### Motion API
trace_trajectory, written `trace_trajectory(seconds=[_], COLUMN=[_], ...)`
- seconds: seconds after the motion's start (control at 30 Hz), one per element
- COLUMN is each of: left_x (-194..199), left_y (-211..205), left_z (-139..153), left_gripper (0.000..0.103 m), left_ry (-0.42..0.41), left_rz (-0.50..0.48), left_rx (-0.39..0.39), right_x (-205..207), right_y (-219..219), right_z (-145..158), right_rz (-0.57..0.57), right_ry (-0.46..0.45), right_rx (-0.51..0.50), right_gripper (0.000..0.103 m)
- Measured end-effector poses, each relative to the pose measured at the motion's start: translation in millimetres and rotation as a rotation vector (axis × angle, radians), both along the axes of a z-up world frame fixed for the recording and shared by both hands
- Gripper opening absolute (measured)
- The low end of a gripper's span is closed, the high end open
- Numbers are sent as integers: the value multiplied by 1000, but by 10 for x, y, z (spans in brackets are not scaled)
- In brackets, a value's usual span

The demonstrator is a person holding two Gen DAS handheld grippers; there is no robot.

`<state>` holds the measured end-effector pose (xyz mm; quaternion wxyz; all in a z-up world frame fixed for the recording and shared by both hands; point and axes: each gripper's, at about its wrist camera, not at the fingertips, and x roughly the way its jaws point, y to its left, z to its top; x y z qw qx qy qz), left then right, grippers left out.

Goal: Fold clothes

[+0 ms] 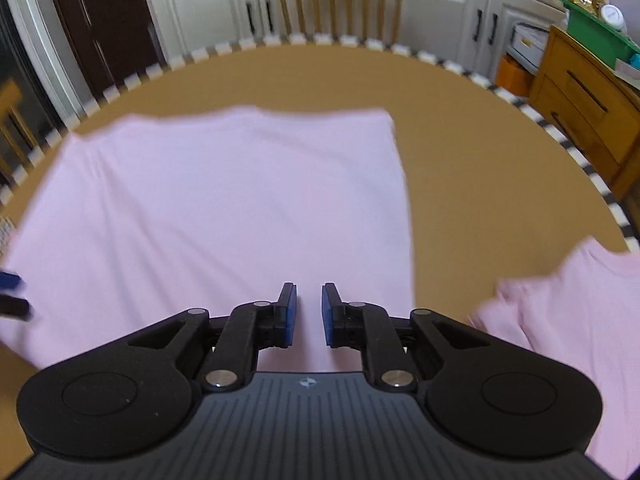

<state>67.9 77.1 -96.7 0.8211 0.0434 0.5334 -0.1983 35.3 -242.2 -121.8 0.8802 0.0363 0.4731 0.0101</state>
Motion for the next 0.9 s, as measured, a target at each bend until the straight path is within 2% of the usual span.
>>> trace_trajectory(seconds=[0.1, 0.17, 0.2, 0.3, 0.37, 0.43, 0.6, 0.7, 0.8, 0.9], left_x=[-97, -140, -162, -240, -290, -261, -422, -514, -614, -723], left_y=[-62, -96, -113, -124, -94, -9, 99, 170, 261, 318], left_z=[-2, 5, 8, 43, 112, 105, 100, 114, 117, 106], left_gripper=[59, 60, 60, 63, 69, 69, 69, 70, 80, 80], left_ry=[-19, -23, -25, -28, -13, 20, 29, 40, 72, 111], left_rz=[50, 66, 74, 105, 151, 194, 240, 309, 415, 507], left_rx=[73, 119, 142, 186, 185, 167, 166, 115, 17, -87], right_x=[-21, -12, -10, -82, -190, -306, -519, -578, -588, -570], right_y=[-27, -14, -20, -116, -165, -203, -343, -457, -560, -584], right_z=[-20, -21, -16, 68, 127, 158, 65, 16, -4, -16], right_rz=[13, 19, 19, -10, -25, -33, -77, -123, -168, -175], right_ry=[-18, -10, -4, 0, -16, -16, 15, 37, 43, 51], right_rx=[-23, -85, -100, -48, -46, -21, 28, 103, 188, 210], right_gripper=[15, 36, 36, 33, 34, 36, 41, 41, 41, 40])
